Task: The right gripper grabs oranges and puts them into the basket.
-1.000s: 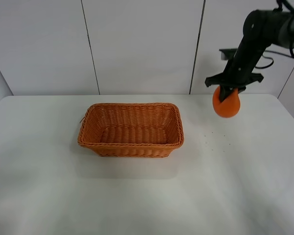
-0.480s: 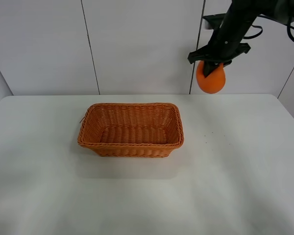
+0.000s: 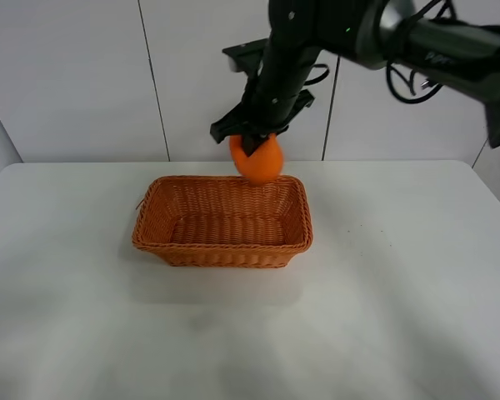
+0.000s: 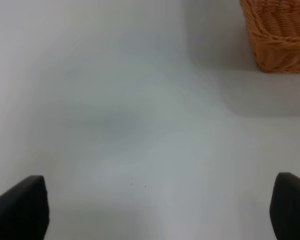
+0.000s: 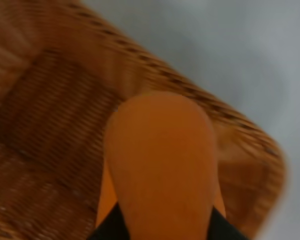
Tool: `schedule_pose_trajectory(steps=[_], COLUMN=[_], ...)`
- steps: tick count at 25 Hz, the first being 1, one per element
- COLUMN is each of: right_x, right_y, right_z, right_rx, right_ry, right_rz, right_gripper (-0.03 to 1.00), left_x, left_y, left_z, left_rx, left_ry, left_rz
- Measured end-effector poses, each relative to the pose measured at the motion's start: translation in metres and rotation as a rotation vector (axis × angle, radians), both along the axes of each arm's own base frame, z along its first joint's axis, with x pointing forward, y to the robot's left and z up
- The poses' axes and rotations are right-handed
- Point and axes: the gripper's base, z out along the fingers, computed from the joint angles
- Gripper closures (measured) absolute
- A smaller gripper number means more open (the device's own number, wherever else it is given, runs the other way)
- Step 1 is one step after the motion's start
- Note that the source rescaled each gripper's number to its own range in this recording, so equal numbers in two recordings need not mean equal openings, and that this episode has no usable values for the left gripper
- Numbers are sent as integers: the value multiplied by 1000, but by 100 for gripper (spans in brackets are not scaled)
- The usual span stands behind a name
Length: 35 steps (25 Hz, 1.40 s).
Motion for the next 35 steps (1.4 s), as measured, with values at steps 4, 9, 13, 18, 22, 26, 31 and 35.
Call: schedule_pose_trajectory(steps=[4, 9, 13, 18, 22, 26, 31, 35], right_x=[5, 13, 13, 14, 16, 24, 43, 67], right_y=[29, 37, 38, 39, 40, 28, -11, -55], right_z=[-50, -94, -100, -91, -61, -26, -6, -6], right_rx=[-8, -28, -28, -22, -7, 24, 43, 41], right_ry=[15, 57, 76, 74, 64, 34, 6, 7], right_rz=[39, 40, 38, 38, 39, 11, -71, -170], right_gripper=[96, 95, 52, 2, -3, -3, -3, -3], left_x=[0, 0, 0, 0, 0, 0, 0, 0], left_y=[0, 0, 0, 0, 0, 0, 0, 0], left_z=[0, 0, 0, 0, 0, 0, 0, 0], left_rx=[0, 0, 0, 0, 0, 0, 0, 0], left_ry=[0, 0, 0, 0, 0, 0, 0, 0], left_rz=[0, 0, 0, 0, 0, 0, 0, 0])
